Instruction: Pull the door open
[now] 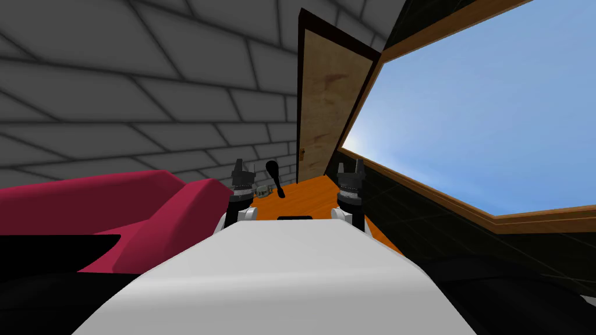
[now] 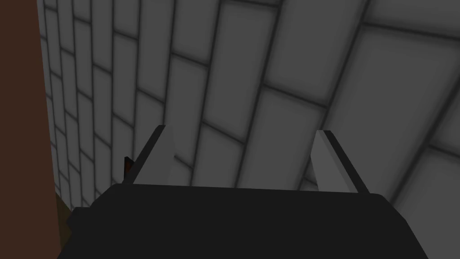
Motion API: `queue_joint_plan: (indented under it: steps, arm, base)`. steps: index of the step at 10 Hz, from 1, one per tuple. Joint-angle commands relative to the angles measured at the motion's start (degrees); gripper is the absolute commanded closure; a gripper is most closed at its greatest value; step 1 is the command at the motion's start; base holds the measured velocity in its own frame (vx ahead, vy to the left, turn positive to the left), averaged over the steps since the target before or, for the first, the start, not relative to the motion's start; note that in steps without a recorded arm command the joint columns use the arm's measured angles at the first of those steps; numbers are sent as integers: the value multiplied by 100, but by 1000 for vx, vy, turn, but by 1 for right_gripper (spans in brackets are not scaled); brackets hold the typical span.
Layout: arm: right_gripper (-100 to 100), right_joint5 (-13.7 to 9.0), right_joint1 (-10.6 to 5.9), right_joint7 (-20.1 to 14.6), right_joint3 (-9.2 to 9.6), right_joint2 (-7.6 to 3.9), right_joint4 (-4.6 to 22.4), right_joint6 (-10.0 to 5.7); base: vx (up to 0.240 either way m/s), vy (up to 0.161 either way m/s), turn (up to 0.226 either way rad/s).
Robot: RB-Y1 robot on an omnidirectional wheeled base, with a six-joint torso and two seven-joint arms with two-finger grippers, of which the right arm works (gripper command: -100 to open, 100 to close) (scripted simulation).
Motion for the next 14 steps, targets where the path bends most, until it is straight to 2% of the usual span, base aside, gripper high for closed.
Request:
queue_joint_plan:
  steps: [1, 5, 10, 11, 13, 14]
  arm:
    - [-100, -204, -91, -104, 21, -64, 176, 4]
    - [-100, -683, -306, -347, 70, -210, 591, 14]
    - [-100, -1555, -716, -813, 164, -480, 1354, 33]
    - [-100, -1600, -716, -813, 164, -480, 1382, 33]
    - [-100, -1987, -911, -1034, 209, -607, 1754, 42]
    - [-100, -2035, -911, -1034, 209, -607, 1759, 42]
  base:
    - [1, 0, 186]
    - [76, -50, 180]
    - [77, -61, 191]
    - [48, -50, 62]
    - [58, -51, 178]
    - [45, -50, 77]
